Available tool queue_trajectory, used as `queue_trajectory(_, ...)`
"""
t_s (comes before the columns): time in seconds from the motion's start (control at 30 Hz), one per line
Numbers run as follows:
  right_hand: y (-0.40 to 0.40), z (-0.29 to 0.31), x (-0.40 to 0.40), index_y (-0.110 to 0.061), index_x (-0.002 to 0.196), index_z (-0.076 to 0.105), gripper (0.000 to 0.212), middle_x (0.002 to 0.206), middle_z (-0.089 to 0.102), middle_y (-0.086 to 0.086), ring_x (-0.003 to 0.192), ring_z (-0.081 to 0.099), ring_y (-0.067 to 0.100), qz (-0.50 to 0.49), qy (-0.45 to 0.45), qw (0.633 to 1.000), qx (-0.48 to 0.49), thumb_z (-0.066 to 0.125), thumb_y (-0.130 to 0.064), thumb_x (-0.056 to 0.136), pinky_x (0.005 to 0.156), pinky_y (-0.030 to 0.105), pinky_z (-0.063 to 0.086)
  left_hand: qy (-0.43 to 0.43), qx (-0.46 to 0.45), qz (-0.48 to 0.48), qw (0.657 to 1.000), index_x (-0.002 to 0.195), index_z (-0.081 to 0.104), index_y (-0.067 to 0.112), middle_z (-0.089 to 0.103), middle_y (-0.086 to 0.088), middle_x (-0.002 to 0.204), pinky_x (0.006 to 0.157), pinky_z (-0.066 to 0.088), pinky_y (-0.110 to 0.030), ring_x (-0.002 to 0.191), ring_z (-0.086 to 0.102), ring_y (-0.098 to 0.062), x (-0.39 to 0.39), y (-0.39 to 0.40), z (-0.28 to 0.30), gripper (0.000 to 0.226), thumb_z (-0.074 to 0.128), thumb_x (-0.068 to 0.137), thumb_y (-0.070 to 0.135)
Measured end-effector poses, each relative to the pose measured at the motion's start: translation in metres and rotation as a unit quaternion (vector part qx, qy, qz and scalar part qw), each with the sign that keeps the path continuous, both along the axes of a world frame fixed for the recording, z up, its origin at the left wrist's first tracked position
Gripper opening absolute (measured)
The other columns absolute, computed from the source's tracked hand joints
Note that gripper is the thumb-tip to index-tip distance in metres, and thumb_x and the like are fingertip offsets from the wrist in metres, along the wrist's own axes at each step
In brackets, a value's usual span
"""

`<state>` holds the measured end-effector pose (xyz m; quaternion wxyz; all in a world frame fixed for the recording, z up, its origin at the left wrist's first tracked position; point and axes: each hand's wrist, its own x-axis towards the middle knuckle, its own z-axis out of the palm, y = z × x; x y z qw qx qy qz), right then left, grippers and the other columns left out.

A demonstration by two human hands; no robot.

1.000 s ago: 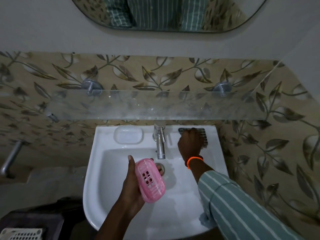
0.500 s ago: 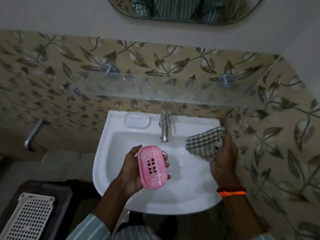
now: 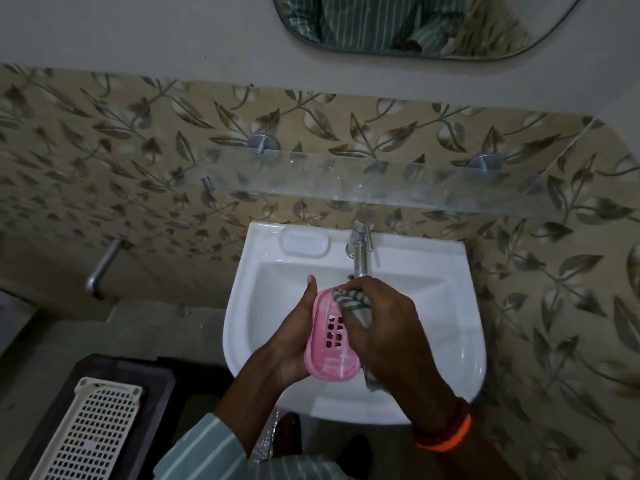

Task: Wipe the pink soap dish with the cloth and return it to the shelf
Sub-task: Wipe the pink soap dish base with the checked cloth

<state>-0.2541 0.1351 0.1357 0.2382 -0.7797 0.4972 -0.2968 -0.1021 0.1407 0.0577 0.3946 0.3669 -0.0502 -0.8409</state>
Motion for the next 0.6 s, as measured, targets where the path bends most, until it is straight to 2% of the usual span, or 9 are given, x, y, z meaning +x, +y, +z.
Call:
queue_trajectory(0.07,0.002,-0.001,0.009,-0.008,0.111,0.069,0.028,0.103,0.072,0.007,0.094,0.068,0.024,0.007,0.069,0.997,-0.037,0.070,-0.011,0.083,0.083,0.034,0.056,-0.003,0.001,-0.002,1.000,0.116,0.079,0.012,0.076,-0.017,0.120,0.091,0.060,-0.042,0.108,0.074,-0.032,-0.001,0.002,0.000,0.077,0.058,0.077,0.075)
queue_trajectory(0.13,0.009,-0.006,0.013,-0.005,0.114,0.069,0.035,0.110,0.071,0.011,0.101,0.068,0.027,0.019,0.070,0.997,-0.018,0.073,-0.011,0.080,0.091,0.036,0.055,-0.018,0.004,0.015,1.000,0.119,0.078,0.015,0.074,-0.018,0.125,0.098,0.058,-0.044,0.114,0.072,-0.033,-0.001,0.001,0.000,0.075,0.054,0.081,0.075)
queue_trajectory(0.2,0.021,-0.010,0.015,-0.014,0.117,0.068,0.036,0.115,0.070,0.004,0.105,0.065,0.021,0.046,0.036,0.997,0.051,0.066,-0.021,0.081,0.093,0.038,0.053,-0.033,0.003,0.039,0.999,0.127,0.073,0.019,0.070,-0.020,0.130,0.105,0.051,-0.047,0.118,0.069,-0.034,0.003,-0.002,0.000,0.072,0.045,0.090,0.074)
queue_trajectory(0.23,0.028,-0.010,0.016,-0.020,0.115,0.067,0.035,0.114,0.069,-0.002,0.103,0.064,0.017,0.065,0.037,0.995,0.069,0.062,-0.025,0.081,0.090,0.037,0.054,-0.036,0.005,0.043,0.998,0.129,0.072,0.020,0.071,-0.021,0.127,0.106,0.050,-0.047,0.114,0.071,-0.033,0.006,-0.004,0.000,0.071,0.041,0.092,0.073)
queue_trajectory(0.3,0.034,-0.007,0.019,-0.024,0.111,0.067,0.031,0.111,0.067,-0.006,0.099,0.064,0.015,0.090,0.059,0.992,0.065,0.061,-0.028,0.081,0.085,0.035,0.056,-0.034,0.010,0.042,0.998,0.128,0.072,0.021,0.073,-0.020,0.122,0.104,0.052,-0.047,0.107,0.073,-0.031,0.011,-0.005,0.000,0.071,0.039,0.093,0.073)
queue_trajectory(0.4,0.017,-0.002,0.027,-0.007,0.107,0.070,0.027,0.105,0.070,0.009,0.093,0.069,0.026,0.065,0.078,0.995,-0.016,0.068,-0.017,0.083,0.081,0.037,0.059,-0.026,0.016,0.032,0.999,0.118,0.079,0.017,0.075,-0.018,0.122,0.097,0.058,-0.045,0.105,0.075,-0.032,0.012,-0.001,-0.003,0.072,0.045,0.088,0.073)
queue_trajectory(0.5,0.002,0.003,0.033,-0.008,0.108,0.066,0.023,0.103,0.065,0.007,0.088,0.066,0.022,0.008,0.093,0.996,-0.013,0.067,-0.014,0.086,0.076,0.033,0.057,0.004,0.018,0.031,0.999,0.101,0.084,0.011,0.079,-0.018,0.108,0.080,0.064,-0.040,0.092,0.079,-0.031,0.011,0.003,-0.002,0.068,0.056,0.079,0.068)
queue_trajectory(0.53,0.004,0.001,0.034,-0.004,0.107,0.067,0.024,0.101,0.066,0.010,0.087,0.068,0.025,0.000,0.089,0.996,-0.018,0.071,-0.010,0.083,0.074,0.035,0.058,0.003,0.017,0.033,0.999,0.100,0.084,0.011,0.079,-0.018,0.106,0.079,0.065,-0.039,0.092,0.079,-0.031,0.012,0.003,-0.001,0.067,0.055,0.081,0.067)
queue_trajectory(0.6,0.017,-0.007,0.036,0.005,0.105,0.068,0.033,0.100,0.070,0.019,0.088,0.070,0.034,-0.012,0.067,0.997,-0.030,0.077,-0.004,0.074,0.076,0.041,0.060,-0.015,0.015,0.043,0.999,0.106,0.083,0.013,0.078,-0.016,0.110,0.090,0.062,-0.041,0.097,0.078,-0.030,0.014,0.000,0.003,0.069,0.047,0.090,0.069)
